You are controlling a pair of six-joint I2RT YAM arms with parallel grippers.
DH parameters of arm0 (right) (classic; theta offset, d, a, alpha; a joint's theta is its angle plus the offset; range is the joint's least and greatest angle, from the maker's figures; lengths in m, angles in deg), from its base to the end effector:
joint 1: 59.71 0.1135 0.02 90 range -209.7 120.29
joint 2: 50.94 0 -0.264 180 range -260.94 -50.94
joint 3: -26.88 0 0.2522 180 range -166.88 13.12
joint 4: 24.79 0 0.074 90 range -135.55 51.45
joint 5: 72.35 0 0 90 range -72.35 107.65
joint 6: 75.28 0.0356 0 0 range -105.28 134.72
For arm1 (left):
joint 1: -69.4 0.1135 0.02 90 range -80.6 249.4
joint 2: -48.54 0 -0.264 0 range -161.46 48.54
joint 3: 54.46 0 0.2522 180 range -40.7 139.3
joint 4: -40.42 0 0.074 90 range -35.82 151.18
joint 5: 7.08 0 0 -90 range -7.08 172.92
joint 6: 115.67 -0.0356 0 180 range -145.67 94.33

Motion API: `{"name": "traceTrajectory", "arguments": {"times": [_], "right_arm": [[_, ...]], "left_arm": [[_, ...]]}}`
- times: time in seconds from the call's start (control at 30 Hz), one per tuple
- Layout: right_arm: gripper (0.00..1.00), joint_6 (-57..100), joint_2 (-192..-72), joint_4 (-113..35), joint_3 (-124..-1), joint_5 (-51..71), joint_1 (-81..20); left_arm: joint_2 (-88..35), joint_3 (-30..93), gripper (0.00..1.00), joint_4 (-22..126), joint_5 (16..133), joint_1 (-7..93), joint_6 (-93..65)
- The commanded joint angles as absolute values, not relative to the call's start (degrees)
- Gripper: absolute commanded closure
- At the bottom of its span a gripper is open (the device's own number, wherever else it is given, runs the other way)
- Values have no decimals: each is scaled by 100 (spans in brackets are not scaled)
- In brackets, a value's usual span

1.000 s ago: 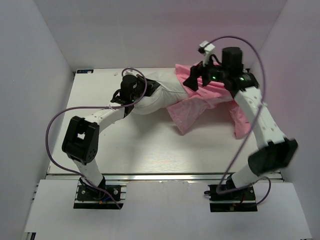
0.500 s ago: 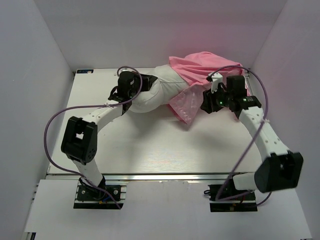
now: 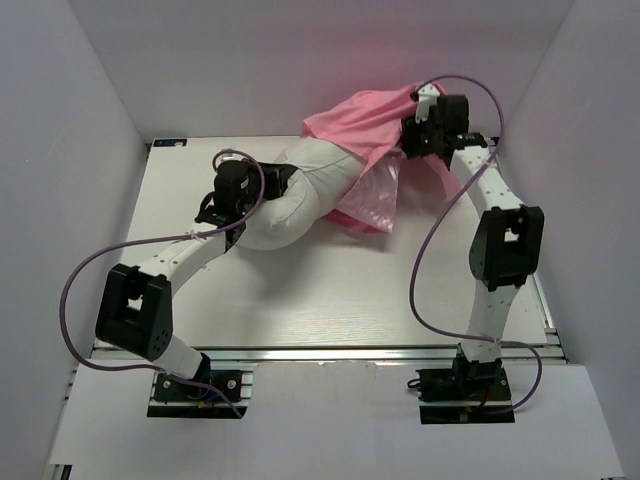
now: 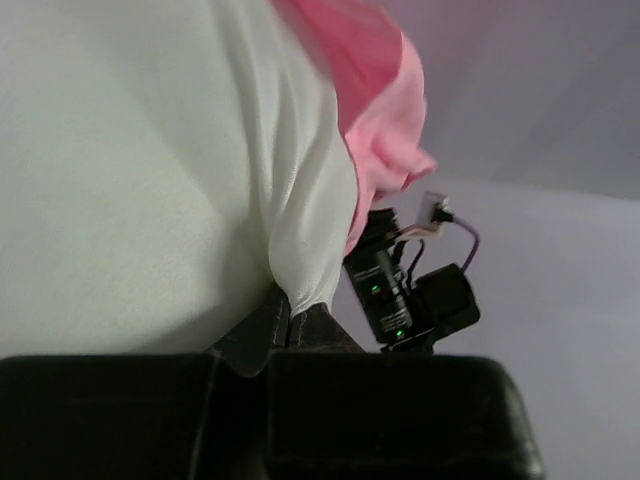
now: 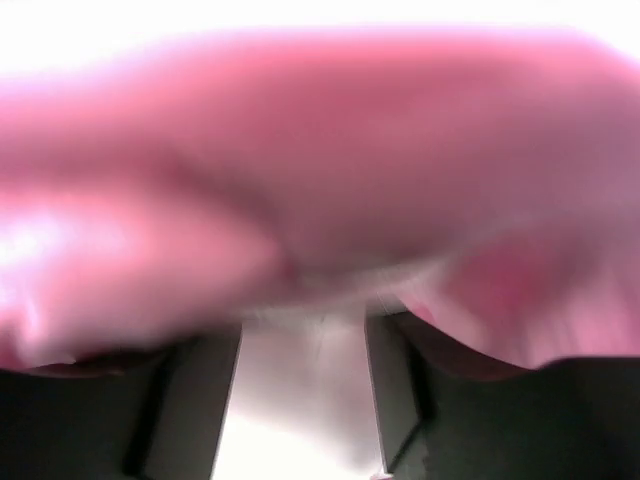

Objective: Put the pillow into the pillowcase

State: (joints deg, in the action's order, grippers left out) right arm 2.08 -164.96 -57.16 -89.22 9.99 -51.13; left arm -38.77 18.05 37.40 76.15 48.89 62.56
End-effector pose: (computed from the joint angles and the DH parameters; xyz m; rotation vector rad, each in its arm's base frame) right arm 0.4678 0.0754 0.3087 -0.4647 2.0436 0.0975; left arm 0.3343 -0.1295 0.2905 -1.0481 1.7369 -1.4088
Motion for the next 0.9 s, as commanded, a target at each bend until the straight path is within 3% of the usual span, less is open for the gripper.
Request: {"name": "traceTrajectory", "arguments": {"times": [0.0, 0.13, 0.5, 0.53, 0.57, 0.7, 0.87], "right_arm": [[41, 374, -16878, -5339, -10094, 624, -5136], [33, 575, -16978, -5683, -10633, 132, -5136], [26, 856, -13817, -6396, -7066, -1424, -5355], [25, 1335, -13587, -6265, -6577, -1599, -5347], [11, 1627, -13410, -5985, -6372, -1679, -5303], [10, 2824, -12655, -5220, -5571, -1680, -5031], [11, 3712, -12573, -4225, -4936, -1110, -4653]], "left_arm": [[-3215, 1653, 100, 3194, 7439, 4910, 6591], [-3012, 1389, 100, 3116, 7614, 4866, 6837], [-3750, 1933, 100, 2535, 7493, 4857, 7145], [-3872, 1968, 100, 2509, 7457, 4857, 7154], [-3925, 1995, 100, 2448, 7422, 4849, 7154], [-4058, 2057, 100, 2377, 7316, 4831, 7137], [-4040, 1907, 100, 2228, 7246, 4831, 7136]]}}
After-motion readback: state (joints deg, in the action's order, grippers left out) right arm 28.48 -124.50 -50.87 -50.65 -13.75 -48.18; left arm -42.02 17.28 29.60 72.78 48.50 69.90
